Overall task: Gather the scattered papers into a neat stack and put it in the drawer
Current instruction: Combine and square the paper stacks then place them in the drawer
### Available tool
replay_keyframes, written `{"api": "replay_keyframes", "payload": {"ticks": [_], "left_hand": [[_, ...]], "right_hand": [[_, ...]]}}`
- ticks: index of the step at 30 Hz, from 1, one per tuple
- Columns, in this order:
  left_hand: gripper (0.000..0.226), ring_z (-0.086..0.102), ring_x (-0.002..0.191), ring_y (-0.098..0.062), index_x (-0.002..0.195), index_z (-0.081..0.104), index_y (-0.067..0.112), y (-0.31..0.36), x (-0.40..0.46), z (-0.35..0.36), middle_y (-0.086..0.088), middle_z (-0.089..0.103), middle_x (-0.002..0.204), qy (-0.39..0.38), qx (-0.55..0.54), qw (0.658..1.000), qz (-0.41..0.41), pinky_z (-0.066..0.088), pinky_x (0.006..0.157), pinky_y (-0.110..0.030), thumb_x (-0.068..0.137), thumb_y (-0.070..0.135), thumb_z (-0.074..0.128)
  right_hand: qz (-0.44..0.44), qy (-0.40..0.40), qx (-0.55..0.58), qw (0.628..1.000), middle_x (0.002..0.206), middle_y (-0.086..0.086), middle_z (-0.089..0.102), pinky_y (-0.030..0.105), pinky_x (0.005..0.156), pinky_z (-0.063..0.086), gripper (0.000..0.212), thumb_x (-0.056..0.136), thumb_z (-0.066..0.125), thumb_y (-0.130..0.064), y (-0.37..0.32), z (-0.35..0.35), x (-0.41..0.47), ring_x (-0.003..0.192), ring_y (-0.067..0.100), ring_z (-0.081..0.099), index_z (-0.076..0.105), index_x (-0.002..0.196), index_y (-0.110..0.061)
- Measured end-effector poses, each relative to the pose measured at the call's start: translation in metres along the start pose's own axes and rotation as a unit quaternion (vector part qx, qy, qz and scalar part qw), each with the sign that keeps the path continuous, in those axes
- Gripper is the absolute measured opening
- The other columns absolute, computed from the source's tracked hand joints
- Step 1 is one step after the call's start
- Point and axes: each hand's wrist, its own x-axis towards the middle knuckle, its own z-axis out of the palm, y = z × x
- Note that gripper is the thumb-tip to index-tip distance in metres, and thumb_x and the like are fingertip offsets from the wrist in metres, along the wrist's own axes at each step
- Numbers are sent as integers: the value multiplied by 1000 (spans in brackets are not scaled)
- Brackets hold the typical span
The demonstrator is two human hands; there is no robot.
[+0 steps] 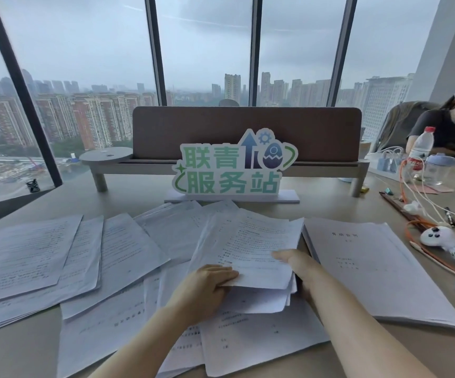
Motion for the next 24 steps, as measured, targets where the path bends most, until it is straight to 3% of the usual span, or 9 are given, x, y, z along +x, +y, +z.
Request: {"api": "replay_keyframes", "payload": {"ticks": [2,4,6,8,11,13,17,20,24], "left_hand": [[64,40,132,0,131,56,34,0,-2,-5,17,52,139,-27,-21,999,3,27,110,-18,81,63,29],[68,37,129,4,129,58,35,-4,-1,-11,22,50,136,-18,-70,997,-26,26,106,-16,82,74,29],[49,41,130,-1,130,57,34,-13,3,-16,19,52,136,36,-45,996,-65,30,104,-18,91,58,40],[42,42,133,-12,135,52,27,-25,11,-19,9,51,141,73,28,990,-121,34,107,-27,95,35,50],[59,31,140,-25,145,39,19,-42,22,-28,-6,39,151,3,83,971,-224,32,111,-37,88,28,52],[71,25,142,-31,148,31,19,-52,31,-34,-11,32,153,-63,111,957,-259,31,112,-40,82,33,55],[78,39,134,-29,149,26,23,-67,47,-42,-11,40,147,-140,110,948,-264,38,106,-35,79,32,58],[78,43,132,-24,149,28,27,-74,57,-47,-4,43,148,-146,115,951,-246,41,105,-33,79,22,62],[51,53,121,-25,134,50,27,-74,63,-47,-4,57,132,-127,193,949,-214,47,96,-35,84,19,60]], "right_hand": [[34,26,-49,998,115,12,70,47,103,47,29,86,65,-3,3,0,0,107,32,65,68,115,-2],[39,46,-68,996,107,13,72,51,100,50,28,83,64,2,5,-1,2,101,33,67,70,110,-1],[30,74,-93,992,101,14,72,53,96,53,28,82,64,1,4,-3,3,96,34,68,71,108,-1],[7,98,-88,991,103,15,71,45,88,56,29,83,63,1,-1,-6,-1,93,33,67,69,111,0],[-28,123,-65,990,108,19,68,37,81,53,30,86,58,5,-9,-12,-7,94,33,65,66,114,-2],[-44,141,-62,987,110,24,68,35,77,49,23,86,58,7,-14,-18,-12,92,34,64,67,104,-3],[-52,152,-82,984,113,25,67,39,84,51,15,87,59,6,-19,-28,-15,105,41,63,66,94,-6],[-46,149,-92,984,105,20,69,42,89,52,20,87,60,3,-18,-35,-16,102,38,64,68,105,0],[-42,155,-85,983,103,20,70,47,93,51,24,87,61,2,-14,-43,-17,99,37,65,69,110,-3]]}}
